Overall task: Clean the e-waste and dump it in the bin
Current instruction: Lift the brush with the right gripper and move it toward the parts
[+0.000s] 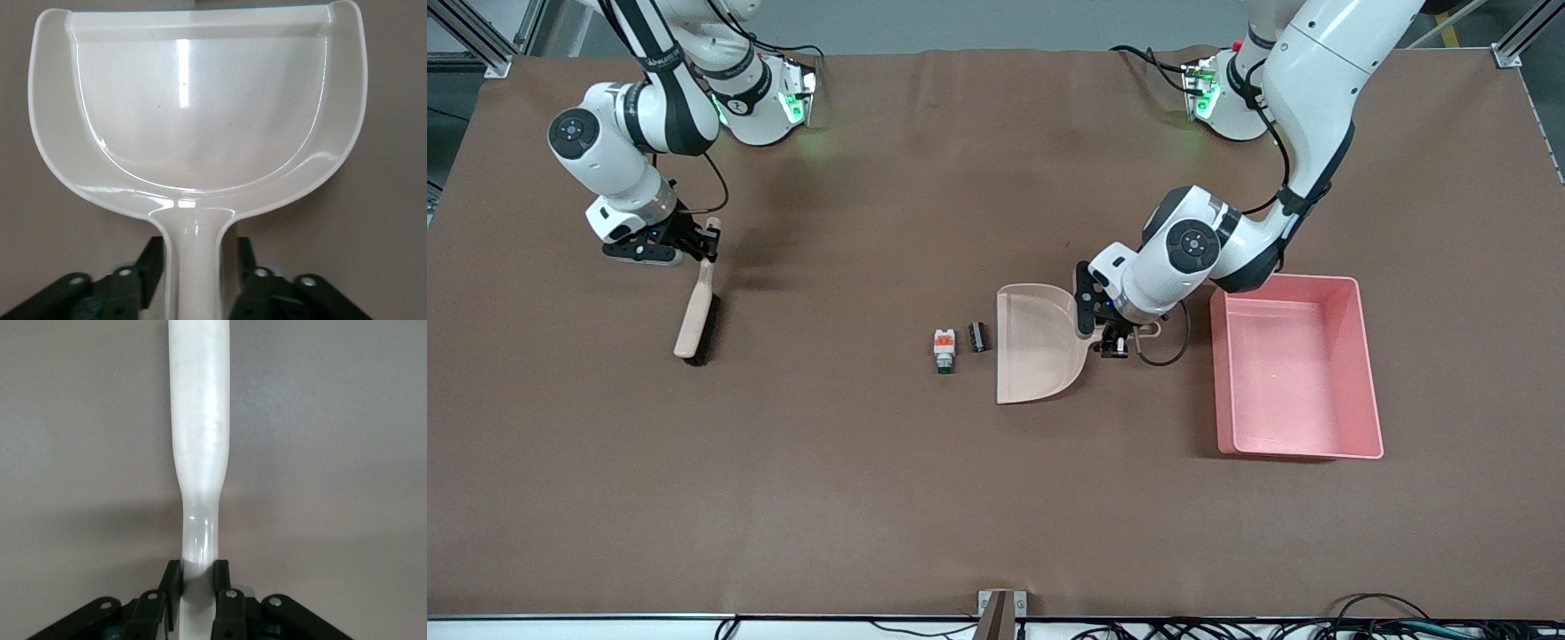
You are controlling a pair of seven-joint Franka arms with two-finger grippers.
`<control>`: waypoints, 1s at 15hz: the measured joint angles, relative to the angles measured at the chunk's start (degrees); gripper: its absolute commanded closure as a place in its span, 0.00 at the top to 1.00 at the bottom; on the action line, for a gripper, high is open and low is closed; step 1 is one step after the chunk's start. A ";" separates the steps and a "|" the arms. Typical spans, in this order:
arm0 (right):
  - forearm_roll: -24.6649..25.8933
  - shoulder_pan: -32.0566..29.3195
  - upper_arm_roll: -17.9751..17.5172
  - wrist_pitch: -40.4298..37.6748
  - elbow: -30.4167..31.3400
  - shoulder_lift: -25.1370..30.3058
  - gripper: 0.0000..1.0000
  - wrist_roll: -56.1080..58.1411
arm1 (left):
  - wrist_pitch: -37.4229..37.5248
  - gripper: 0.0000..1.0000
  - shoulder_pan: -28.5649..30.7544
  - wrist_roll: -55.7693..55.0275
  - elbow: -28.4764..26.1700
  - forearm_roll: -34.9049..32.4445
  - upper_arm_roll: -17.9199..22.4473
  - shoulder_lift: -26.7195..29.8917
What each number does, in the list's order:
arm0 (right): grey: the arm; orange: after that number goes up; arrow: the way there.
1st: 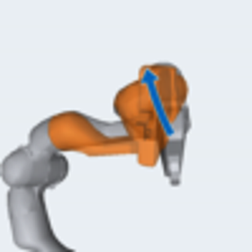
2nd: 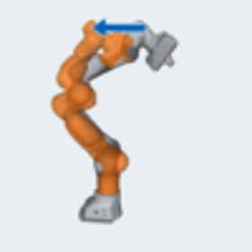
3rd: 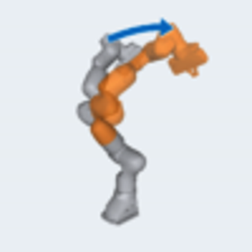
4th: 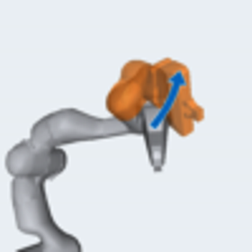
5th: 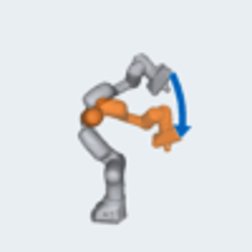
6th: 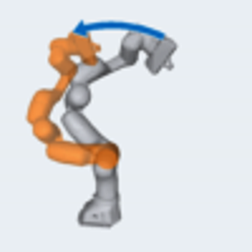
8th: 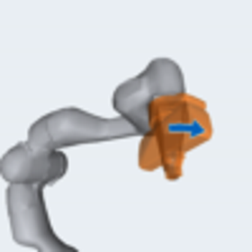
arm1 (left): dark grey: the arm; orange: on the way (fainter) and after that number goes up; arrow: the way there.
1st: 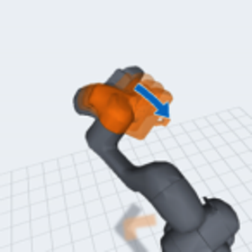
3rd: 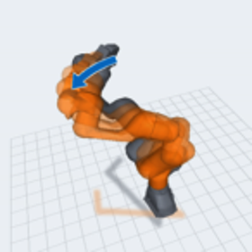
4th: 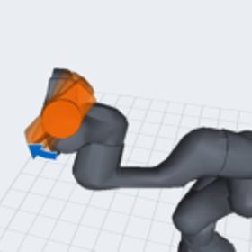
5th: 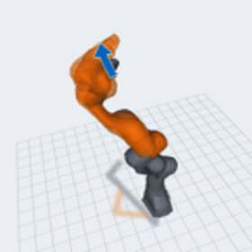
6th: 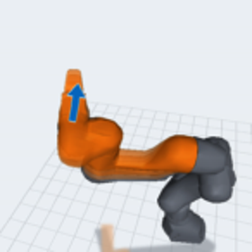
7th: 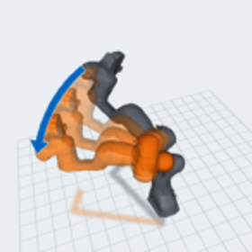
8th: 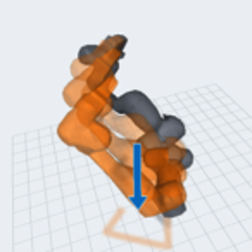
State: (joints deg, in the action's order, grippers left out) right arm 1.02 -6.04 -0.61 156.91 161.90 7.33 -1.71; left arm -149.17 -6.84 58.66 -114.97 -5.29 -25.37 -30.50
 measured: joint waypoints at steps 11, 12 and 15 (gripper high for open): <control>0.00 0.00 0.00 2.76 0.00 -1.94 0.34 0.00 | 12.05 0.08 -0.03 -0.90 8.87 -4.97 0.00 -0.79; 0.00 0.00 0.00 2.88 0.00 -2.11 0.34 0.00 | 12.55 0.08 -0.05 -1.93 9.38 -5.72 0.00 -1.07; 0.00 0.00 0.00 3.04 0.00 -2.31 0.23 0.01 | 12.61 0.08 -1.18 -6.40 9.79 -10.23 0.08 -2.13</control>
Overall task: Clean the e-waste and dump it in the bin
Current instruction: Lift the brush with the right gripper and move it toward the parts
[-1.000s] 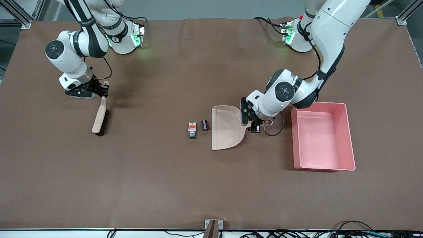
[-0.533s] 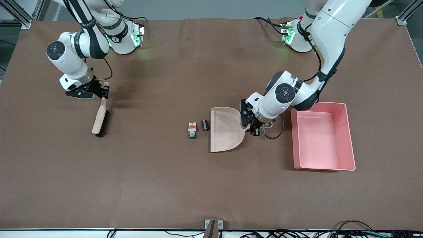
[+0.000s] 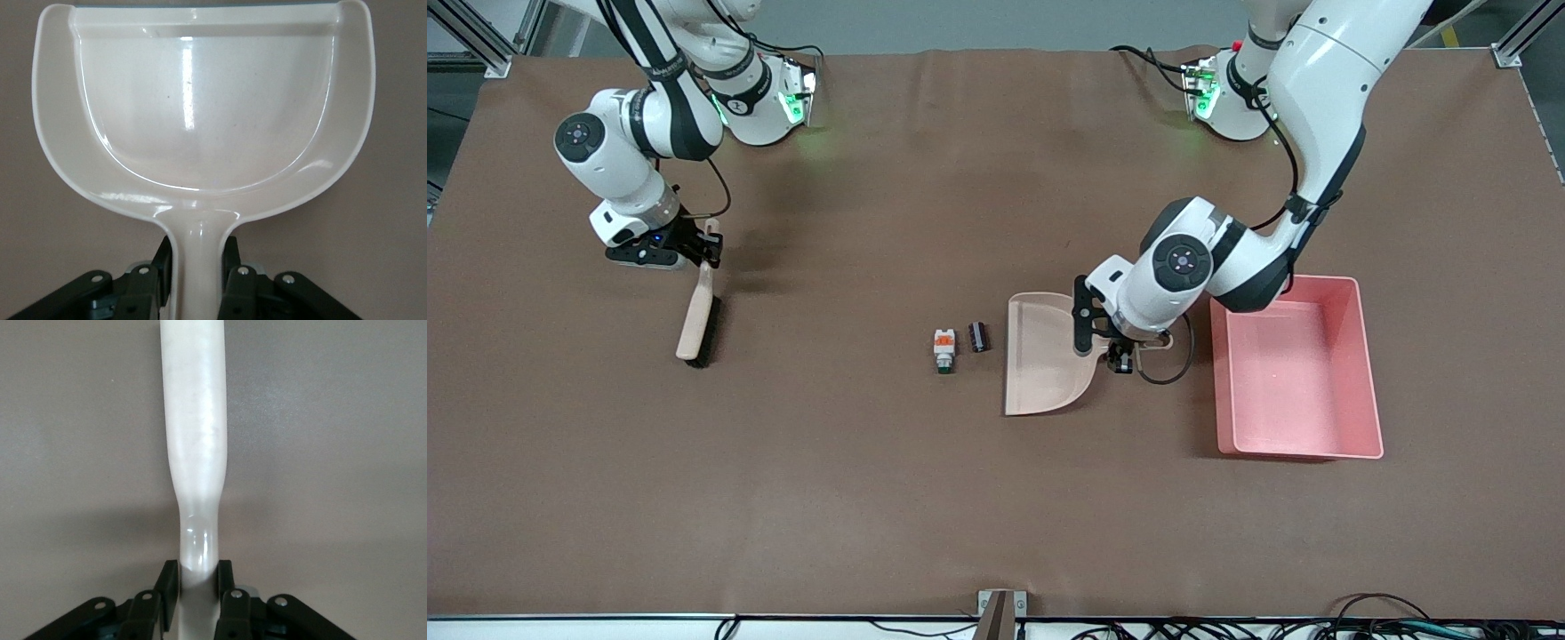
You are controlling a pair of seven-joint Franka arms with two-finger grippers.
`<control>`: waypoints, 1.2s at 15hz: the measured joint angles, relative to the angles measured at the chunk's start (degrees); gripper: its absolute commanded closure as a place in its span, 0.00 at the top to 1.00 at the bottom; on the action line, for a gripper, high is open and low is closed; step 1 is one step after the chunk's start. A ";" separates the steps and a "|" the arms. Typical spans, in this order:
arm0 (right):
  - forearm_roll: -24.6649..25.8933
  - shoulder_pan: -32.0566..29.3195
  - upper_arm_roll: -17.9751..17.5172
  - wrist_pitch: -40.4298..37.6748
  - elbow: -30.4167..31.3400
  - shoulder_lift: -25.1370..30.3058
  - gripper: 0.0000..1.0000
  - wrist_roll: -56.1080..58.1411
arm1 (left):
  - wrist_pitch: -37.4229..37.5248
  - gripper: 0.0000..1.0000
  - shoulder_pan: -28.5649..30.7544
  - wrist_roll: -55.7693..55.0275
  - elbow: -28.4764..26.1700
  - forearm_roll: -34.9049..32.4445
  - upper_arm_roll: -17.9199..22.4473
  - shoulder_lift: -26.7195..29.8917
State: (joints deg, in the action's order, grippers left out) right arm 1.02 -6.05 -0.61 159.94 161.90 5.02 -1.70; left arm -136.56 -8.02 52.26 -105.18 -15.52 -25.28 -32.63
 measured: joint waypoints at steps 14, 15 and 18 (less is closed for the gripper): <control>-0.06 20.29 -0.91 1.26 -5.64 -2.68 0.00 -20.38 | 2.01 0.08 -2.34 -5.98 1.40 -7.47 0.08 -0.84; -0.07 22.45 -0.95 1.27 -6.80 -3.85 0.00 -22.81 | 2.02 0.09 -2.45 -5.98 1.51 -7.48 0.09 -0.91; -0.07 27.67 -0.95 1.35 -12.27 -9.61 0.00 -30.12 | 2.05 0.09 -2.61 -5.89 1.98 -7.52 0.10 -1.54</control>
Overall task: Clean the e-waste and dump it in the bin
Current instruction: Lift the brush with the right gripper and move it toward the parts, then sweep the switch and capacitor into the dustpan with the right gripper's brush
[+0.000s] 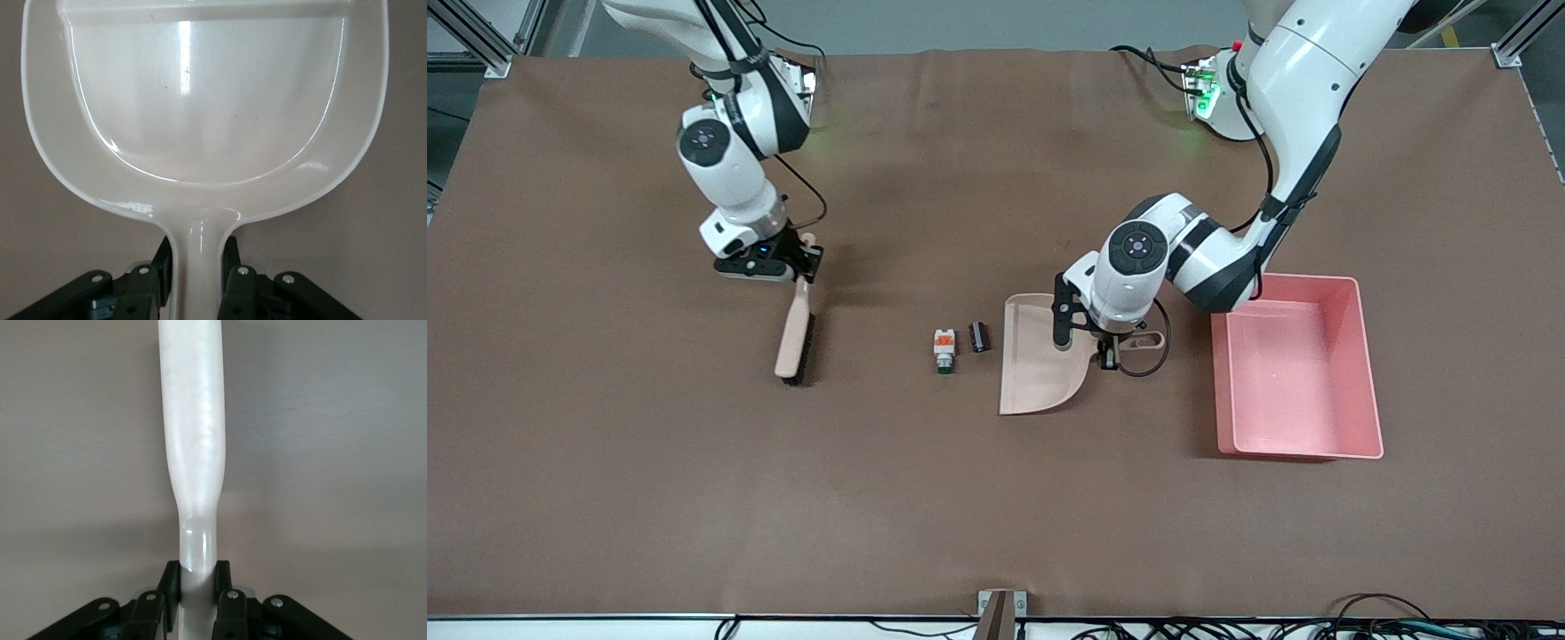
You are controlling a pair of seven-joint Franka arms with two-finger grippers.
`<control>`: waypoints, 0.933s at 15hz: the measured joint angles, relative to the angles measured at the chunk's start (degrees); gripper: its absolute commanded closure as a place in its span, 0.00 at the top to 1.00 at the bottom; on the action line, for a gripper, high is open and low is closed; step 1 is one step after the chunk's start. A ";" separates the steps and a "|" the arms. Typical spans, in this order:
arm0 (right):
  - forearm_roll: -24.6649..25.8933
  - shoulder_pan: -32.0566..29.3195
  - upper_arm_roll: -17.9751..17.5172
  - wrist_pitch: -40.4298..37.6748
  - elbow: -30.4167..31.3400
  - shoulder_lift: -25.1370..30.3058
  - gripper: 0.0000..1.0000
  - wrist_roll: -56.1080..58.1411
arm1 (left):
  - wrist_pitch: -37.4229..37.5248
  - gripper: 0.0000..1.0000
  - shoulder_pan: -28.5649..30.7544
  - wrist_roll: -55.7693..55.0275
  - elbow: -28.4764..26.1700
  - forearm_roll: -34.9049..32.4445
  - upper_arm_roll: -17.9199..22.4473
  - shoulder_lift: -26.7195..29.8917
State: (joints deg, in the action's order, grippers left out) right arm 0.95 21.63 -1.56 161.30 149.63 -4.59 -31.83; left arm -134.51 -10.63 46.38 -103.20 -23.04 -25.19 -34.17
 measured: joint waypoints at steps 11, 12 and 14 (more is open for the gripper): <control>-0.01 16.05 -0.08 -3.17 -13.50 -9.32 0.00 -17.81 | 0.00 0.09 -0.97 0.49 1.37 -0.01 -0.02 -1.39; -0.01 17.17 -0.09 -3.35 -14.26 -9.55 0.00 -18.43 | 0.00 0.09 -0.97 0.49 1.48 -0.01 -0.01 -1.51; -0.02 19.20 -0.11 -5.20 -16.34 -10.01 0.00 -19.92 | 0.00 0.09 -0.98 0.59 1.80 -0.01 -0.01 -1.77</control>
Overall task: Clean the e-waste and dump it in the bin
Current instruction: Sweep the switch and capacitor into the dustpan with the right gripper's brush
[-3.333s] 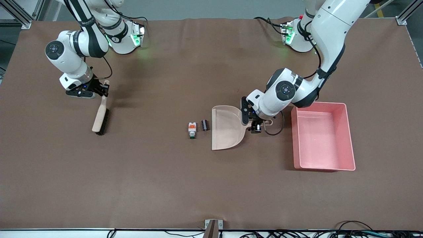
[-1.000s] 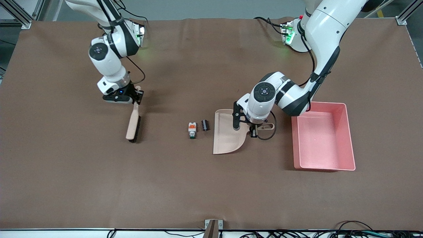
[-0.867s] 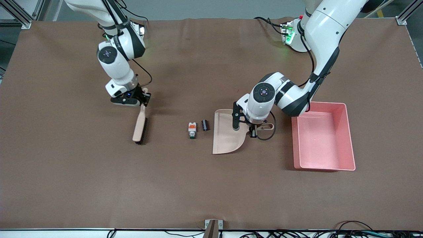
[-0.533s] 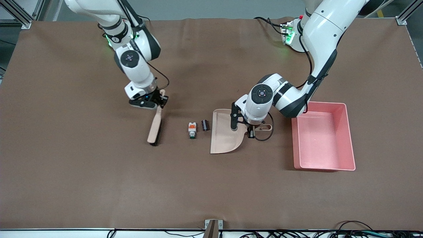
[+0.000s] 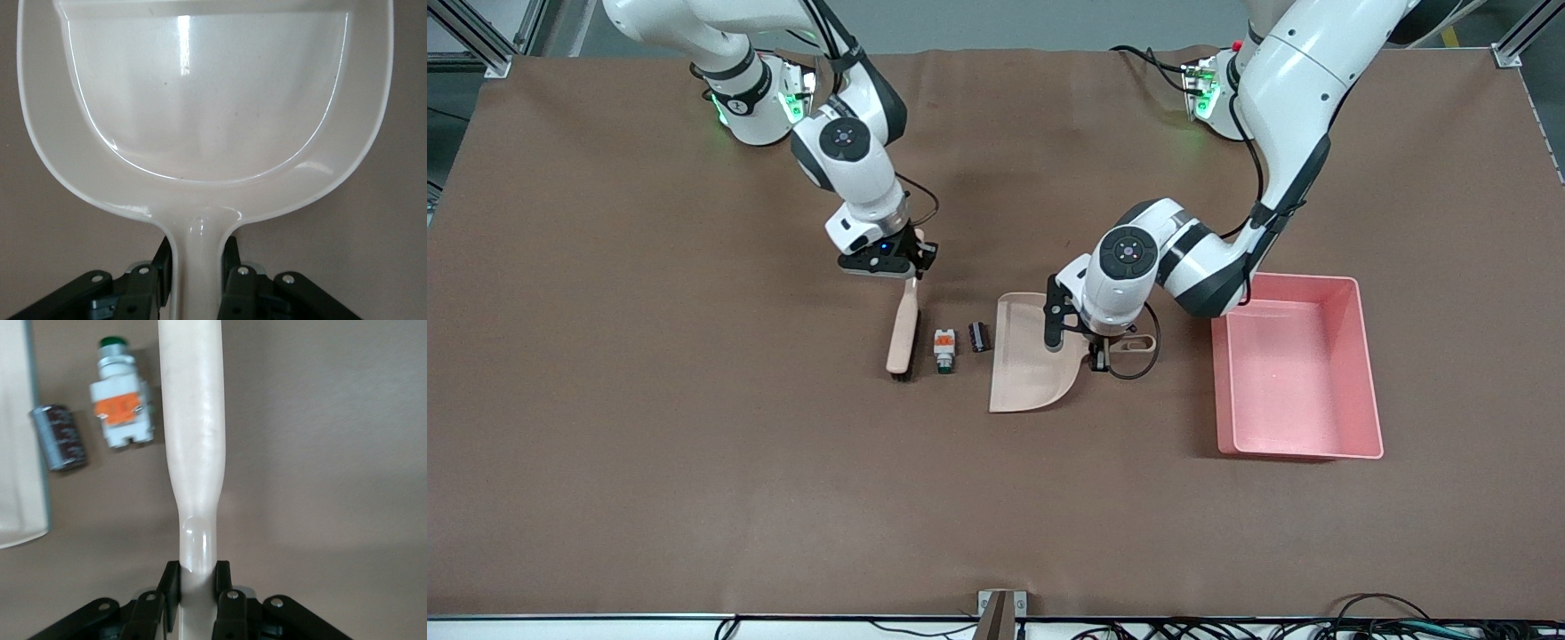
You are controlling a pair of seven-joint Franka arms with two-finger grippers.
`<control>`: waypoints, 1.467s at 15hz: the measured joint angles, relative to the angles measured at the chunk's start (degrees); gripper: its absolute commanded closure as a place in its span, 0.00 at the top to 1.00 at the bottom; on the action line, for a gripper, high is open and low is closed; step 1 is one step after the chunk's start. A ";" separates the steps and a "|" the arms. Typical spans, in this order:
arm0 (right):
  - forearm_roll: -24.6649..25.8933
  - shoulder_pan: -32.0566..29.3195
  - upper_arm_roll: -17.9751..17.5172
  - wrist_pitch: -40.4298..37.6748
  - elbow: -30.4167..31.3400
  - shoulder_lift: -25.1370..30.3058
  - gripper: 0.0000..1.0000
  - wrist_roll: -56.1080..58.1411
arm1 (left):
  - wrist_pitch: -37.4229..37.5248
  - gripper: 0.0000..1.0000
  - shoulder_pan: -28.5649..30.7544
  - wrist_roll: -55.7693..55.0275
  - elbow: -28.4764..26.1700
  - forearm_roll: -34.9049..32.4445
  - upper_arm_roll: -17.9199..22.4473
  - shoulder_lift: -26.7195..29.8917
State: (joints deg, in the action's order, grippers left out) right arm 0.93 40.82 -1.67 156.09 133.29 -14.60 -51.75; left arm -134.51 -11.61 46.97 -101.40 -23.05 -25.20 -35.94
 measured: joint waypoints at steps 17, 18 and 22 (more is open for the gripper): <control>-0.02 10.15 0.01 -7.30 -20.70 -13.80 0.00 -6.79 | 0.33 0.09 -0.76 0.19 2.08 0.00 0.00 -1.66; -0.03 10.88 0.01 -7.30 -22.41 -15.06 0.00 -7.65 | 0.42 0.09 -0.76 0.26 2.23 0.00 0.01 -1.79; -0.79 11.44 0.15 -8.50 -25.14 -16.72 0.00 -8.36 | 0.50 0.08 -0.65 0.27 2.36 0.00 0.01 -2.03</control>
State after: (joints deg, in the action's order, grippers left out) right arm 0.14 52.27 -1.52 147.60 108.14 -31.31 -60.11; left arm -134.01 -12.26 47.24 -99.05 -23.05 -25.19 -37.97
